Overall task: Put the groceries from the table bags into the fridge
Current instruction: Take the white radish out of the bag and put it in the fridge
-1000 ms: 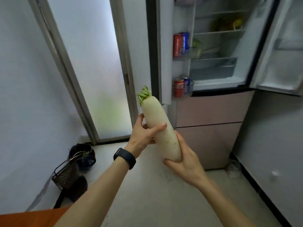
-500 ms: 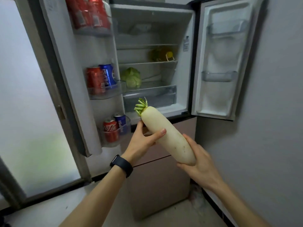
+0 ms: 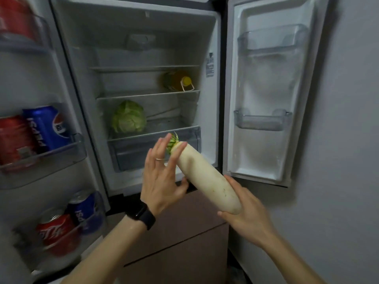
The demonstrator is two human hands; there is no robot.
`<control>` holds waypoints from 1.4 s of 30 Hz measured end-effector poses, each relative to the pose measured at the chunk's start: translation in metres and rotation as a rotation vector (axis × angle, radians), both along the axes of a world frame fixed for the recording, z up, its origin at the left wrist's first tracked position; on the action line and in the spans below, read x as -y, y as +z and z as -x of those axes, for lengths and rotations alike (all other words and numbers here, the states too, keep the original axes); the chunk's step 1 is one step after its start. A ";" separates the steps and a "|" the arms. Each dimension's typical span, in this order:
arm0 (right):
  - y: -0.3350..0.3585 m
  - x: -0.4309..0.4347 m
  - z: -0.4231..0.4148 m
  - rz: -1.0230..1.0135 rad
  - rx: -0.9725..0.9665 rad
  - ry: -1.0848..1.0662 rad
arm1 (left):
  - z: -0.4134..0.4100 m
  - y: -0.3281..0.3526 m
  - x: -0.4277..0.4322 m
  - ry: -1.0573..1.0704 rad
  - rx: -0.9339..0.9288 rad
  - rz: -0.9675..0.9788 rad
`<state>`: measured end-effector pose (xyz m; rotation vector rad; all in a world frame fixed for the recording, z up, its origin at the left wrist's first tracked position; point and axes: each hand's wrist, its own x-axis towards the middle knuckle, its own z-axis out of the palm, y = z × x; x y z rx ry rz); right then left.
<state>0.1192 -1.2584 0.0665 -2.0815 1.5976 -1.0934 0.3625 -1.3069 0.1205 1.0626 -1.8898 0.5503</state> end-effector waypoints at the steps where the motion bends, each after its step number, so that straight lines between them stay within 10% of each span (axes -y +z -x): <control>1: 0.001 0.016 0.001 0.002 0.010 0.021 | 0.010 0.001 0.012 -0.057 -0.206 -0.093; 6: 0.005 0.095 -0.001 -0.034 0.098 0.137 | 0.034 0.014 0.072 -0.408 -0.948 -0.509; 22: 0.038 0.301 -0.055 -0.039 0.008 0.102 | -0.018 0.039 0.293 -0.379 -1.304 -0.836; 32: 0.109 0.442 -0.117 0.025 -0.393 -0.067 | -0.096 0.015 0.419 0.491 -0.021 -0.471; 42: 0.120 0.551 -0.175 -0.018 -0.536 -0.005 | -0.108 -0.021 0.441 0.609 0.212 -0.350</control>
